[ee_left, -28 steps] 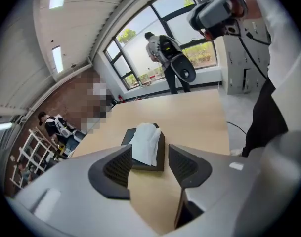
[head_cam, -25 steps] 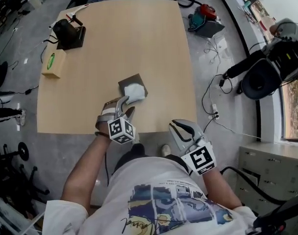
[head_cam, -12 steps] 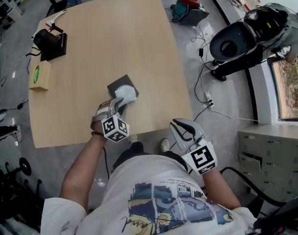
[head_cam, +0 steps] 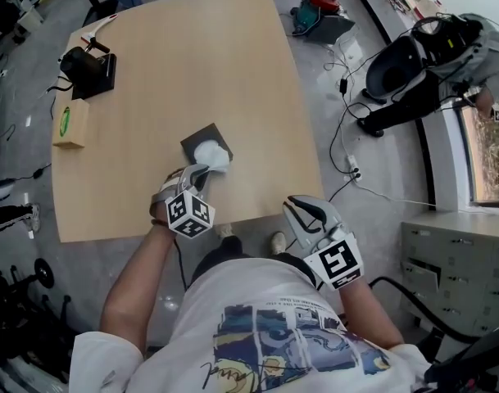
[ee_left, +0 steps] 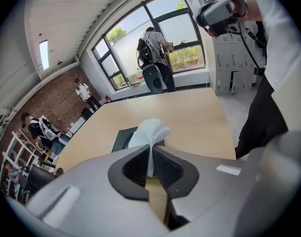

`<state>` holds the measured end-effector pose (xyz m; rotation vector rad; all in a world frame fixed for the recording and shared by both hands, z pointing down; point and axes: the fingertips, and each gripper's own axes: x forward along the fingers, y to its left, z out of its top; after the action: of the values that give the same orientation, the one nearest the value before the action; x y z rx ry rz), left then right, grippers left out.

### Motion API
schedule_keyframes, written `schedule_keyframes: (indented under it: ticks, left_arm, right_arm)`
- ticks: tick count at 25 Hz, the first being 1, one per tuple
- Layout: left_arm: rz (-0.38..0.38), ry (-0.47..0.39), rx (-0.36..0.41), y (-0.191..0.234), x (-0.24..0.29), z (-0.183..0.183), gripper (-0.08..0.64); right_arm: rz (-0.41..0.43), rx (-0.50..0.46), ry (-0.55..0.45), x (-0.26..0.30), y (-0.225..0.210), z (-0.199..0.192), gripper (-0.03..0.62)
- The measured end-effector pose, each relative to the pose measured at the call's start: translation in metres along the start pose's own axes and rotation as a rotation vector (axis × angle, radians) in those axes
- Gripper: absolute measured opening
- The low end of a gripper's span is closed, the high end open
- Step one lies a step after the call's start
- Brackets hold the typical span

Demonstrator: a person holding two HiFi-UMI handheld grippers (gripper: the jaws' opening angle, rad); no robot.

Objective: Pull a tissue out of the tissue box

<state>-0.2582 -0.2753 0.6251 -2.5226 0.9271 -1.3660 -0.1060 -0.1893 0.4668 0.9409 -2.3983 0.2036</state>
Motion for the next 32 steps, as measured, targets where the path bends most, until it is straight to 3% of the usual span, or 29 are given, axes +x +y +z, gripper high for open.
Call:
schedule_keyframes:
  ticks: [14, 32]
  left_arm:
    - [-0.012, 0.038, -0.192, 0.033, -0.021, 0.013, 0.005]
    - [0.007, 0.116, -0.223, 0.047, -0.031, 0.027, 0.005]
  right_arm:
    - [0.041, -0.022, -0.038, -0.025, -0.007, -0.011, 0.028]
    - [0.060, -0.024, -0.068, -0.065, -0.024, -0.037, 0.028]
